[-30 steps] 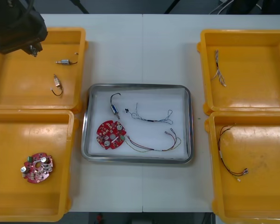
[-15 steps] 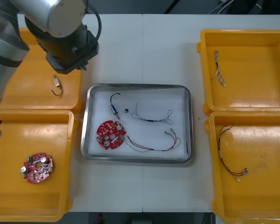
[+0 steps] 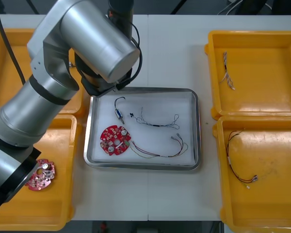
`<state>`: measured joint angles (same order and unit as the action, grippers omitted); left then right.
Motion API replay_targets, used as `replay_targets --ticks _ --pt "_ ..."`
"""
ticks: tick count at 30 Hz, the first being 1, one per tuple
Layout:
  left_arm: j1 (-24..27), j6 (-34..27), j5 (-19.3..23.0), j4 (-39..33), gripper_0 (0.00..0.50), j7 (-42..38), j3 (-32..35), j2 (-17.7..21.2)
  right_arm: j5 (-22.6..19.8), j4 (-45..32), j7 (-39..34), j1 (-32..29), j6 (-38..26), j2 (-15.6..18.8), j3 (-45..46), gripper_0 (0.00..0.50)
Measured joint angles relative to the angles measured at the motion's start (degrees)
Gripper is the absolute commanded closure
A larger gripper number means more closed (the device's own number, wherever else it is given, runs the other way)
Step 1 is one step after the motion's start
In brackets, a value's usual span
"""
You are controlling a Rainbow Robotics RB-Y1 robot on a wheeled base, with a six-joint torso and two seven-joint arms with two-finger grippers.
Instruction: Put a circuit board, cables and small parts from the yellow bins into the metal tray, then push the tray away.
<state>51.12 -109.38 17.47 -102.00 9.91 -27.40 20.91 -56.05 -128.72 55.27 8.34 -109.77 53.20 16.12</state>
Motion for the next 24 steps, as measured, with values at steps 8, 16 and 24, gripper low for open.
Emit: replay_targets --ticks 8,16,24 --pt "-4.26 4.05 -5.37 -0.13 0.500 -0.44 -4.05 -2.96 0.00 0.00 0.00 -0.01 0.00 0.01 0.00 0.000" --pt "-6.61 8.97 -7.36 -0.05 0.500 -0.51 -6.99 -4.28 0.00 0.00 0.00 -0.01 0.00 0.01 0.00 0.000" --pt "-8.19 10.73 -8.93 0.78 0.497 -0.59 -8.62 -4.51 0.00 0.00 0.00 -0.01 0.00 0.01 0.00 0.000"
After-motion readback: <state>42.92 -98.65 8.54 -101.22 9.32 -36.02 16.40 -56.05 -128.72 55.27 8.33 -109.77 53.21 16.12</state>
